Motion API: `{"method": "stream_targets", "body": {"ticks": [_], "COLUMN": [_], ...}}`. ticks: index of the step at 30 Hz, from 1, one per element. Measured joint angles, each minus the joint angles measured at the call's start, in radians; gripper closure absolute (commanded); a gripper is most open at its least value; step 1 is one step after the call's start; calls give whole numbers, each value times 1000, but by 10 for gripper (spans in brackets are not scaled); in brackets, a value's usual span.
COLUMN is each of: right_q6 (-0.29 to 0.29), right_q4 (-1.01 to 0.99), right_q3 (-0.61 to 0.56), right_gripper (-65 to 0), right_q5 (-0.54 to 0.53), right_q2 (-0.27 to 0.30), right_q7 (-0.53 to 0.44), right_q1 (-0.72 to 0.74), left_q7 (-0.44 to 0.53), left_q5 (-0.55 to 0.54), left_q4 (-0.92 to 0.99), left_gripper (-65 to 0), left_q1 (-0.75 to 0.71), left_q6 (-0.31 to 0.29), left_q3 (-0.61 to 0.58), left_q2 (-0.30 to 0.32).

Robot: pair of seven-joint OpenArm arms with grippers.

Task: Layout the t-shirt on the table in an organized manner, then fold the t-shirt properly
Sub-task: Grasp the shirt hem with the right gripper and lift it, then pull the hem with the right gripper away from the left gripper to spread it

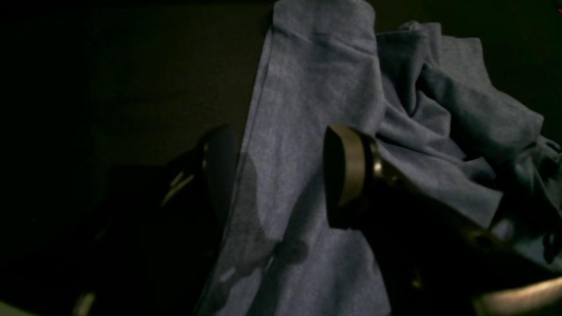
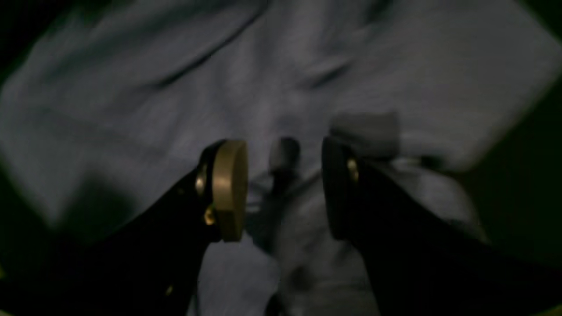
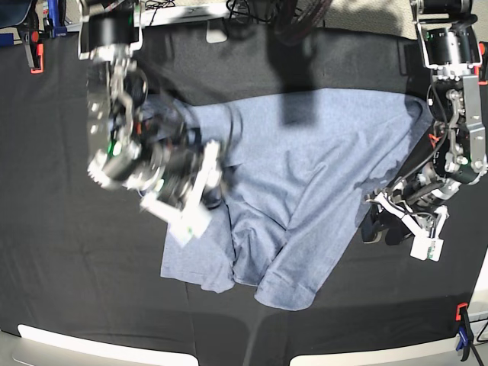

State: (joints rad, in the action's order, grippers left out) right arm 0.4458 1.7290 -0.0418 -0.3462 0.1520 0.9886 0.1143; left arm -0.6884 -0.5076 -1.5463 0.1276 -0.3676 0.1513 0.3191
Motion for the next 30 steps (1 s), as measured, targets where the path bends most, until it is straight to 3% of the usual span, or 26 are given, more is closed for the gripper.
{"method": "stream_targets", "body": {"ticks": [2,9,12,20,25,27,30], "right_q6": [-55,-56,-56,-87,-87,-88,-86], "right_q4": [-2,-115,-227,-477,-506,-506,-506], "right_q3": [45,192,196,200,201,201,200], "right_gripper": [-267,-267,-267,-267,-258,-195,-35], "right_q5": [58,26,-30,-37,-37,-32,-24], "right_q2": [-6,-69,-74,-80,-89,-103,-123], "right_q7": [0,-4,-16,-16,-95,-132,-205], "right_q1": [16,19,58,196,211,219,228], "left_q7": [0,0,0,-8,-8,-8,-8], "left_q5": [0,0,0,8,34,34,34], "left_q4": [0,0,0,0,0,0,0], "left_gripper": [-294,-294,-294,-294,-294,-294,-294], "left_q1": [0,0,0,0,0,0,0], "left_q6": [0,0,0,0,0,0,0], "left_q3": [0,0,0,0,0,0,0], "left_q2": [0,0,0,0,0,0,0]}}
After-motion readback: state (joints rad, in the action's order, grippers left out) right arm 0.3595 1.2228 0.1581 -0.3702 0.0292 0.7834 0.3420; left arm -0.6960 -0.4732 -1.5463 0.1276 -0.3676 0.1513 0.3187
